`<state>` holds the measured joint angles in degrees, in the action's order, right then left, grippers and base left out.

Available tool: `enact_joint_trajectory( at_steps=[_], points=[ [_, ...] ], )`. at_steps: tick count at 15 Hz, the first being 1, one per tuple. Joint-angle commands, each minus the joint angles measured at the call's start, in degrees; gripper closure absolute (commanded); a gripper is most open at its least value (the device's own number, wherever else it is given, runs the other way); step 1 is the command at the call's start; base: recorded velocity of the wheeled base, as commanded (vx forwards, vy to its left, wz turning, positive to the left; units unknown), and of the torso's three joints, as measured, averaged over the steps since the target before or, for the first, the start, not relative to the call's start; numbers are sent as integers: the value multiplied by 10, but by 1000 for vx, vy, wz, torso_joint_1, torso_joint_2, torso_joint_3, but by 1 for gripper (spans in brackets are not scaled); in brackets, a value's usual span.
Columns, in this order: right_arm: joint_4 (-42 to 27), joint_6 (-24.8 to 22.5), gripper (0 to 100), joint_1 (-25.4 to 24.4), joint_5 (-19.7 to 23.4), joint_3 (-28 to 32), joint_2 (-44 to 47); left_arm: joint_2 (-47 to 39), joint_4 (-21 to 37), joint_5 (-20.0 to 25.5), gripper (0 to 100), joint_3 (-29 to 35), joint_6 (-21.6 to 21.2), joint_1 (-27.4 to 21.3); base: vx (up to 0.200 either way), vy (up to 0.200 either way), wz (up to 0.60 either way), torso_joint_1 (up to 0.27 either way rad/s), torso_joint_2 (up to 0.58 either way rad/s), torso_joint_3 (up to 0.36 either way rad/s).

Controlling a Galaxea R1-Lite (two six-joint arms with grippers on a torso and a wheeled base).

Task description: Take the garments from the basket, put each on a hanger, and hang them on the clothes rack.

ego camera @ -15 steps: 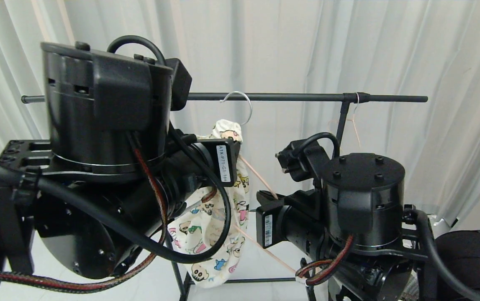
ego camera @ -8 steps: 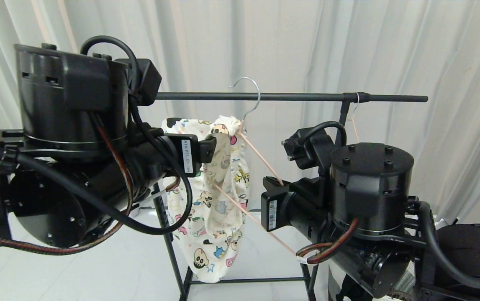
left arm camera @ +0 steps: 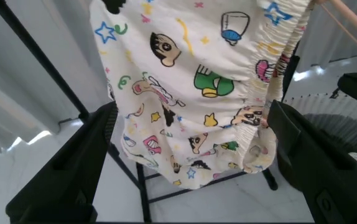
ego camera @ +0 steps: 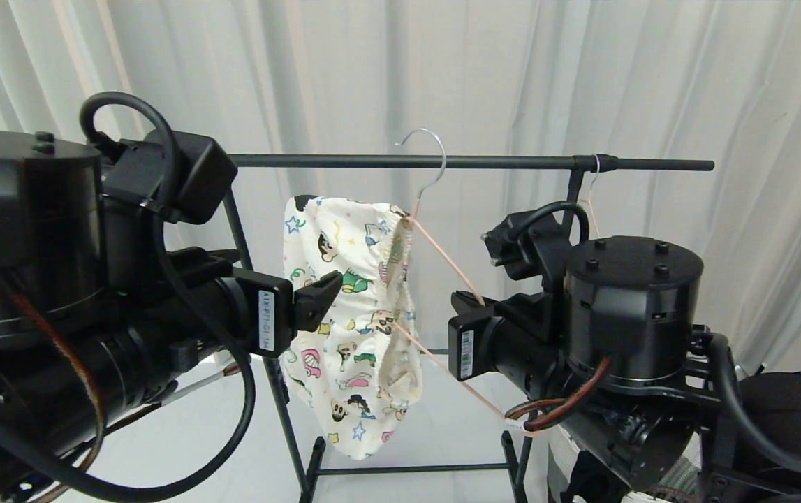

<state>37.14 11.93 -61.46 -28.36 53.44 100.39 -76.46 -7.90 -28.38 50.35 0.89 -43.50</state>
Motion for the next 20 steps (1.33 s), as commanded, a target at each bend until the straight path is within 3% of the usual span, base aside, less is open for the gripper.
enact_joint_trajectory(
  at_steps=[1, 3, 4, 5, 6, 8, 11, 15, 20],
  points=[
    [0, -10, 100, -1, 7, -31, -33, 39, -1, 25, 0, -16, -8, 21, 0, 0, 0, 0, 0, 0],
    [0, -16, 100, 3, 54, -93, -77, 69, -1, 105, 0, -31, -60, 39, 0, 0, 0, 0, 0, 0],
    [0, -34, 100, 16, 106, -156, -116, 98, -1, 192, 0, -60, -118, 50, 0, 0, 0, 0, 0, 0],
    [0, -60, 100, 26, 139, -192, -138, 112, -1, 248, 0, -90, -147, 61, 0, 0, 0, 0, 0, 0],
    [0, -92, 100, 36, 175, -228, -160, 127, -2, 303, 0, -129, -166, 68, 0, 0, 0, 0, 0, 0],
    [0, -138, 100, 40, 218, -273, -187, 135, -4, 360, 0, -179, -171, 68, 0, 0, 0, 0, 0, 0],
    [2, -170, 100, 27, 221, -303, -204, 130, -4, 373, 0, -195, -179, 35, 0, 0, 0, 0, 0, 0],
    [3, -198, 100, -11, 220, -291, -202, 97, -5, 373, 0, -191, -178, -23, 0, 0, 0, 0, 0, 0],
    [3, -228, 100, -43, 217, -268, -201, 63, -32, 365, 0, -195, -179, -18, 0, 0, 0, 0, 0, 0]
  ],
)
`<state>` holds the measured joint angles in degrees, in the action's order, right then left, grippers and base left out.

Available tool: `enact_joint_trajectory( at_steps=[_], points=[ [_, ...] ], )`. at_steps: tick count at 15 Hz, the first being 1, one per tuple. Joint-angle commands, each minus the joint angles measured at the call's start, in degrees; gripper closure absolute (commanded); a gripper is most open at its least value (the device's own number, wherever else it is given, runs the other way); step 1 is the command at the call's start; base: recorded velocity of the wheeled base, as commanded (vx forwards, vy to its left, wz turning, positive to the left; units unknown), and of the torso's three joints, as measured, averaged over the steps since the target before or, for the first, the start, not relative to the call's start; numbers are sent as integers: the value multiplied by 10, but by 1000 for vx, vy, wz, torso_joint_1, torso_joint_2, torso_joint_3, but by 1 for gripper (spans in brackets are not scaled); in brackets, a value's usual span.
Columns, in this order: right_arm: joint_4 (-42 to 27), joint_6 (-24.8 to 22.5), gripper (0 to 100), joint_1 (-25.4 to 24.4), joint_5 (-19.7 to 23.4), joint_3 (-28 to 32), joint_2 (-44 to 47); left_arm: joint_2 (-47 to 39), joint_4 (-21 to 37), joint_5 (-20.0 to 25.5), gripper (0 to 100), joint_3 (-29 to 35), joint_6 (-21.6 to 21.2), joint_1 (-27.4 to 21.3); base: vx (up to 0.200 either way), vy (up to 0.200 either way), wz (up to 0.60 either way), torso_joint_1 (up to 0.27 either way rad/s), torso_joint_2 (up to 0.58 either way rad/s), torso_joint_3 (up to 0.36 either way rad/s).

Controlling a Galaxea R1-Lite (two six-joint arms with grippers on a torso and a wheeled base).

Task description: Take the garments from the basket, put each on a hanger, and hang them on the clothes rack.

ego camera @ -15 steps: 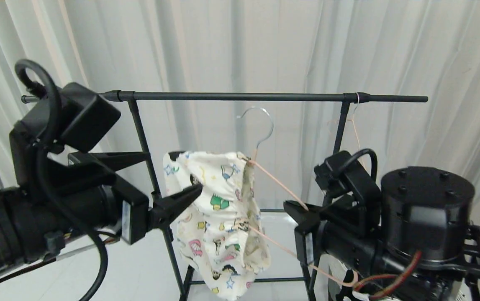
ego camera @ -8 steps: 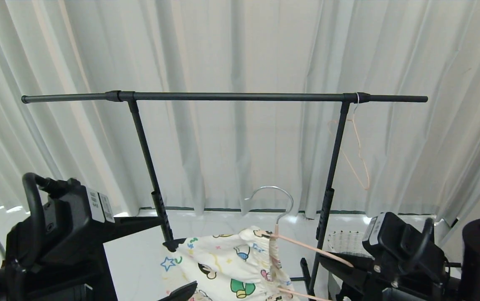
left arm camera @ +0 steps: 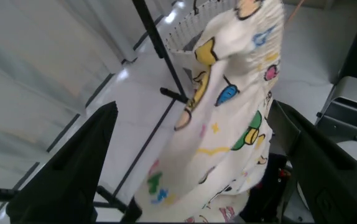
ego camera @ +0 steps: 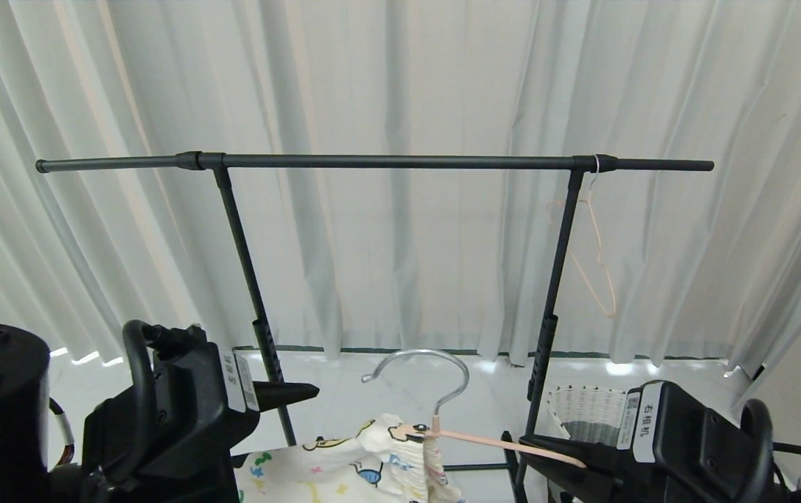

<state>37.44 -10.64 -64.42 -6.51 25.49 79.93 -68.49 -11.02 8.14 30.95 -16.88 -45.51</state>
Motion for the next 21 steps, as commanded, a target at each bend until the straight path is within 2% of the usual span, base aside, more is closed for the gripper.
enact_joint_trajectory(
  at_steps=[1, 5, 6, 12, 14, 15, 18, 19, 21],
  points=[
    [0, -5, 100, -20, -3, 23, 6, -19, 0, -2, 0, 0, -1, 2, 0, 0, 0, 0, 0, 0],
    [0, -15, 100, -40, -3, 39, 11, -29, -11, -11, 0, 1, -1, 2, 0, 0, 0, 0, 0, 0],
    [0, -16, 100, -41, -3, 39, 10, -29, -13, -14, 100, 0, -1, 2, 0, 0, 0, 0, 0, 0],
    [-1, -17, 100, -41, -4, 39, 15, -26, -15, -14, 100, 2, -1, 1, 0, 0, 0, 0, 0, 0],
    [-1, -23, 100, -41, -23, 39, 22, -28, -15, -14, 100, 1, 0, 2, 0, 0, 0, 0, 0, 0],
    [-1, -23, 0, -41, -31, 38, 25, -28, -15, -14, 100, 0, 0, 2, 0, 0, 0, 0, 0, 0],
    [-1, -29, 0, -33, -60, 32, 23, -29, -15, -25, 100, -12, 1, 8, 0, 0, 0, 0, 0, 0],
    [-1, -41, 0, -28, -78, 29, 23, -30, -15, -41, 100, -20, 2, 8, 0, 0, 0, 0, 0, 0],
    [-1, -51, 0, -17, -86, 21, 22, -41, -15, -89, 100, -36, 4, 34, 0, 0, 0, 0, 0, 0]
  ],
)
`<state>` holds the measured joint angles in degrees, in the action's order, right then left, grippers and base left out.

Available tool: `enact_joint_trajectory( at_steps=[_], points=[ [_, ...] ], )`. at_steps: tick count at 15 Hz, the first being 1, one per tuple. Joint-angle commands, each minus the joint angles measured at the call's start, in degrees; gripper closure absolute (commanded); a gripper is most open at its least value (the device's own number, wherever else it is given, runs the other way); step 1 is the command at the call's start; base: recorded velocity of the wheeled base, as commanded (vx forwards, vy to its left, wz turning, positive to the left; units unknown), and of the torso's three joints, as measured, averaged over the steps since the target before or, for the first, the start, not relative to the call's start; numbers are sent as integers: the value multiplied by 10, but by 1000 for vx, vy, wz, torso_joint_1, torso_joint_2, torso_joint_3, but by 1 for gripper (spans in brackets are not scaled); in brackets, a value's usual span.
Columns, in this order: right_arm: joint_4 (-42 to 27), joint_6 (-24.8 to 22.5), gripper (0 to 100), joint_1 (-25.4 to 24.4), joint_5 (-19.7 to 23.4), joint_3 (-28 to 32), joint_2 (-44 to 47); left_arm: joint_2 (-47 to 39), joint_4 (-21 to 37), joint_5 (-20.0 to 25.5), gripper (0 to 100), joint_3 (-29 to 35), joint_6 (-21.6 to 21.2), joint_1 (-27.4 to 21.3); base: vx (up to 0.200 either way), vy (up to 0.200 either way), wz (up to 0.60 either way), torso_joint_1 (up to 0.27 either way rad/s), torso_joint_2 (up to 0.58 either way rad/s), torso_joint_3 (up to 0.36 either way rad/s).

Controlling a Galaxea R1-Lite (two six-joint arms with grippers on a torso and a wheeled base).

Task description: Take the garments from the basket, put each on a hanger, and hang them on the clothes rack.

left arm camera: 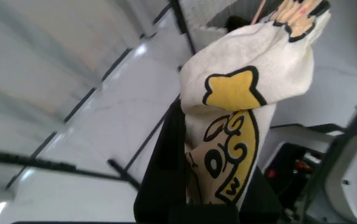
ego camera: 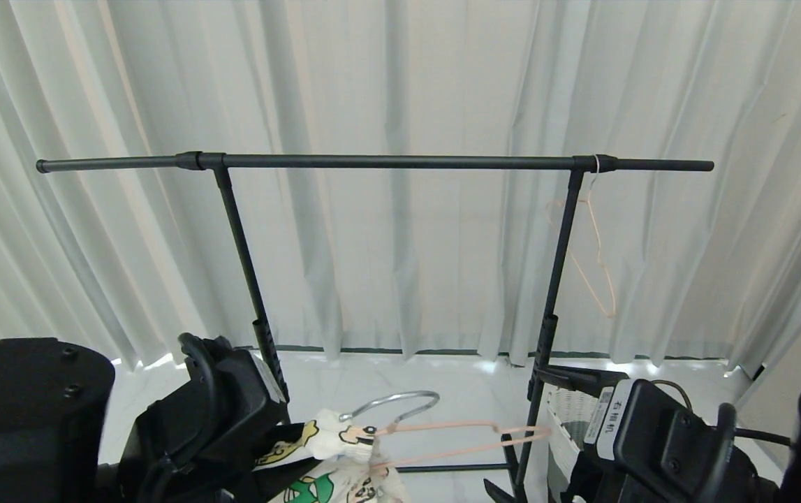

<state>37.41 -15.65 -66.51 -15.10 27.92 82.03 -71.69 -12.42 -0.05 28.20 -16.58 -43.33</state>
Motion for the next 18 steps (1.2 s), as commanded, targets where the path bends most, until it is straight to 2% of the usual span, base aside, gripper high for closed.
enact_joint_trajectory(
  at_steps=[1, 3, 5, 7, 9, 13, 15, 18],
  points=[
    [-1, 1, 0, 4, 0, -10, 1, -10, -1, -16, 100, -10, 1, 26, 0, 0, 0, 0, 0, 0],
    [-1, 21, 0, 1, 25, -23, -2, -6, -17, -17, 100, -2, 2, 40, 0, 0, 0, 0, 0, 0],
    [-1, 87, 0, -6, 53, -24, 10, -6, -64, -15, 100, 5, 5, 40, 0, 0, 0, 0, 0, 0],
    [0, 208, 0, -6, 51, -15, 53, 0, -87, -14, 100, 11, 17, 39, 0, 0, 0, 0, 0, 0],
    [13, 279, 0, -4, 38, -1, 89, 12, -87, -14, 100, 11, 19, 38, 0, 0, 0, 0, 0, 0],
    [117, 324, 0, -5, -28, 19, 200, 31, -87, -12, 100, 11, 20, 19, 0, 0, 0, 0, 0, 0],
    [126, 327, 0, -5, -36, 41, 235, 32, -87, -12, 100, 14, 20, 10, 0, 0, 0, 0, 0, 0],
    [127, 327, 0, -5, -103, 79, 292, 35, -87, -12, 100, 17, 19, -20, 0, 0, 0, 0, 0, 0]
  ],
)
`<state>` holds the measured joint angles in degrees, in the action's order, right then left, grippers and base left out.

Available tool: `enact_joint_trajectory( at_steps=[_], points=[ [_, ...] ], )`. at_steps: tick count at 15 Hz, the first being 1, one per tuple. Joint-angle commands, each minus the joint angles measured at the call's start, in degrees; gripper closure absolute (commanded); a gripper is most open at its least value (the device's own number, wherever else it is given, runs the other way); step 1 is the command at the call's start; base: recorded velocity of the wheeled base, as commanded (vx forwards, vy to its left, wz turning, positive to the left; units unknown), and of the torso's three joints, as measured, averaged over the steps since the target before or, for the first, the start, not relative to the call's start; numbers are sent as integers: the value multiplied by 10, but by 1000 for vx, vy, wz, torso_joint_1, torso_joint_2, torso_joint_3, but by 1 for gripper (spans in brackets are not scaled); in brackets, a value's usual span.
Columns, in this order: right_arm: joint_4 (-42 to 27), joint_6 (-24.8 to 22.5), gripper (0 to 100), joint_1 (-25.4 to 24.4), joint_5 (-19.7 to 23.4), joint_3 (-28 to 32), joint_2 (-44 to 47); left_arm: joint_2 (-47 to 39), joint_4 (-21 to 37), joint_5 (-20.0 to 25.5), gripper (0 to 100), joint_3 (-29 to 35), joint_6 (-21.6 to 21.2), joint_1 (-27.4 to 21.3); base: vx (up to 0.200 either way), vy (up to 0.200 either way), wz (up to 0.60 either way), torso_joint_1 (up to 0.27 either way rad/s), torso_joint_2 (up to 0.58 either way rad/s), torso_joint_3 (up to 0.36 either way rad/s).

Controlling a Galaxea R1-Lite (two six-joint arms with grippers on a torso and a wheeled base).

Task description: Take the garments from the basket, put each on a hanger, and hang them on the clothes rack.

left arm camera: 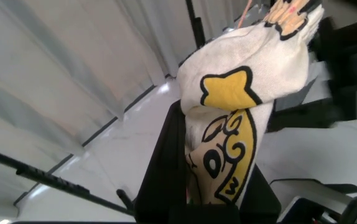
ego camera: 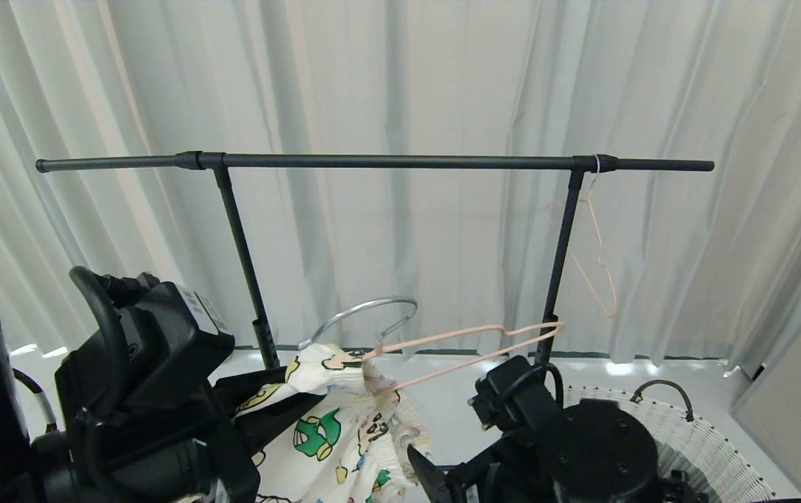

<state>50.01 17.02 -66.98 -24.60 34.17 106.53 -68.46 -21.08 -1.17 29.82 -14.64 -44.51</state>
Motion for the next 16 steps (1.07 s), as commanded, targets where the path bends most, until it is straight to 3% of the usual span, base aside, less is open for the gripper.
enact_joint_trajectory(
  at_steps=[1, 7, 9, 16],
  points=[
    [1, 0, 0, 0, -18, 22, 57, 3, 0, -1, 100, 2, 0, -10, 0, 0, 0, 0, 0, 0],
    [1, -5, 0, 19, -75, 14, 73, 2, 0, -2, 100, -1, 8, -5, 0, 0, 0, 0, 0, 0],
    [2, -35, 0, 63, -98, -6, 74, 1, 0, -7, 100, -15, 15, 7, 0, 0, 0, 0, 0, 0],
    [67, -116, 0, 171, -104, -7, 72, 3, 0, -35, 100, -48, 16, 40, 0, 0, 0, 0, 0, 0]
  ],
)
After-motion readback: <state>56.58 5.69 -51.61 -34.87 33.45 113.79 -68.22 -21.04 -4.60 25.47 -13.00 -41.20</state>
